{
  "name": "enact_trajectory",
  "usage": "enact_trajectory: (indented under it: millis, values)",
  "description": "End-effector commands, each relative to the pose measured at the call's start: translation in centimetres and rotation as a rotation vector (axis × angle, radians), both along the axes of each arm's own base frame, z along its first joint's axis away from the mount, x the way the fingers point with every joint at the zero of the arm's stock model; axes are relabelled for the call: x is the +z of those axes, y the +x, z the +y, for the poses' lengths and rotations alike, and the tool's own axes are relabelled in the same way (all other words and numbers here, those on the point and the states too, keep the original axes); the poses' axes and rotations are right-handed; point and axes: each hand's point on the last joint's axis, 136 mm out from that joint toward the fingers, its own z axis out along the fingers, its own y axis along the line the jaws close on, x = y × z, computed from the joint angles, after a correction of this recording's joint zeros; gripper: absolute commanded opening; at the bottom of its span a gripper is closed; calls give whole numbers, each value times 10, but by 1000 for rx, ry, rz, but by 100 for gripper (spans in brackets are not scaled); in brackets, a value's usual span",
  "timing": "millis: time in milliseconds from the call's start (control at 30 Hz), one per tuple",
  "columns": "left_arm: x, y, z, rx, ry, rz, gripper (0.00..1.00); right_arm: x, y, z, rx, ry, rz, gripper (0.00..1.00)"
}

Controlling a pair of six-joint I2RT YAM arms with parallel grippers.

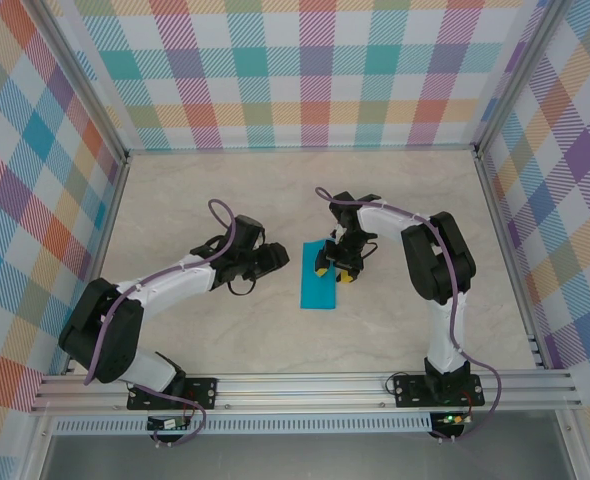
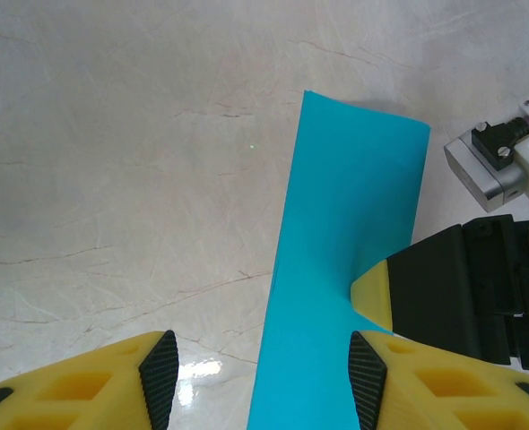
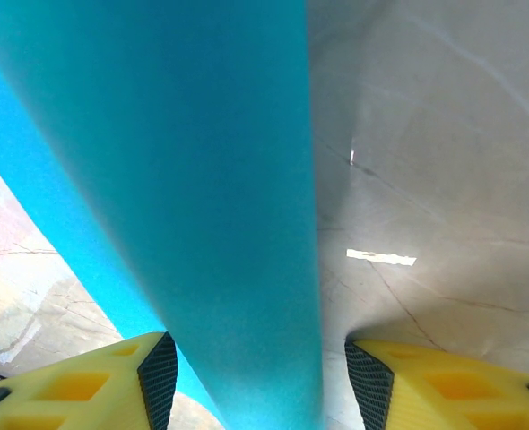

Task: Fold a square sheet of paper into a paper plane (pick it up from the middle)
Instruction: First fold in half a square sheet of paper at the center of the table, then hold the square sheet of paper at the center of the table.

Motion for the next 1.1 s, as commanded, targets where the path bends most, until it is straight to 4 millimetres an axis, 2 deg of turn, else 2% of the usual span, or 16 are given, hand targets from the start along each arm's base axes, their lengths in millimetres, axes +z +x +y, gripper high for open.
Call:
enact_trajectory:
  millis: [0,100,333,633,933,1067]
  values:
    - [5,2,-7,-25,-1,-4,55,-57,-18,-29,36,-169,58,57]
    - [4,3,-11,-33,-5,1,54,-58,-18,-31,36,-181,58,57]
    - [-2,9,-36,-68,-4,28,43,-61,-20,-33,27,-190,60,56]
    - [-17,11,-58,-82,-5,57,39,-65,-23,-35,35,-193,64,58]
    - [-36,19,-81,-75,-41,98,19,-67,-23,-35,31,-196,67,57]
    - [-44,19,-92,-88,-42,115,2,-68,-23,-36,34,-198,68,58]
